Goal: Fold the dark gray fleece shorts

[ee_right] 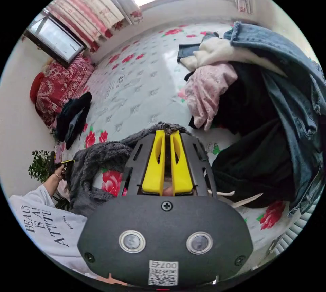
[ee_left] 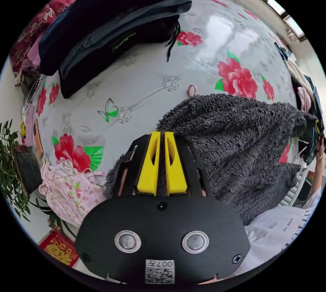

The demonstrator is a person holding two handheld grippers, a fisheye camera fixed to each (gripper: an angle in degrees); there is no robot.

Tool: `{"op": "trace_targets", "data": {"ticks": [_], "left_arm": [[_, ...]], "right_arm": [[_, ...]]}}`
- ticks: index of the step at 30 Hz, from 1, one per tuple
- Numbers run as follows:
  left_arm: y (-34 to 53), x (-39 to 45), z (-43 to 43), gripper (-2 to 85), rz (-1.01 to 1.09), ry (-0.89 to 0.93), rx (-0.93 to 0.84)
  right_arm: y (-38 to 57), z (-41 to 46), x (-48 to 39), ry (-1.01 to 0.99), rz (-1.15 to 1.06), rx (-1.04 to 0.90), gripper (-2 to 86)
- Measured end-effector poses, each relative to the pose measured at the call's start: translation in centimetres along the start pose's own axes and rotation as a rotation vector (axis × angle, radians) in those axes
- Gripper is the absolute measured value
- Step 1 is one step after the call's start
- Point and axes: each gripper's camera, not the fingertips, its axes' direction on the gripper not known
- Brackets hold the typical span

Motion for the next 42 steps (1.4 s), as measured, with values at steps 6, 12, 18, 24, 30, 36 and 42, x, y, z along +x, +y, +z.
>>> {"op": "trace_targets", "data": {"ticks": [6,12,18,24,30,36,42], "left_arm": [[6.7,-1.8,-9.8,-0.6,0.041,0.108,0.334],[12.4,-5.7,-15.2,-0.7,-0.026,0.240,0.544],[7.8,-5.1,-12.8,-0.4,-0.013,0.234,0.496],[1.7,-6.3,-7.9,2.5,-0.201,0.230,0.378],[5.8,-7.7,-6.6,1.2,-0.298,0.086,0.347],[15.2,-7.6,-5.8,0.1,-0.346,0.080,0.303],[24.0,-2.4,-3.1,-0.6,-0.332,0.021,0.151]], "right_arm": [[4.7,-16.6,-4.9,0.064,-0.054,0.345,0.3],[8.8,-24.7,-7.7,0.148,-0.019,0.514,0.5],[3.2,-21.6,-7.5,0.143,0.005,0.472,1.4],[-4.6,-11.6,-3.8,0.162,0.150,0.304,5.3],[0.9,-5.0,-1.6,0.123,0.145,0.138,6.8],[14.4,-0.5,4.9,0.214,0.319,-0.133,7.0],[22.3,1.4,7.8,0.344,0.399,-0.278,6.3]]}}
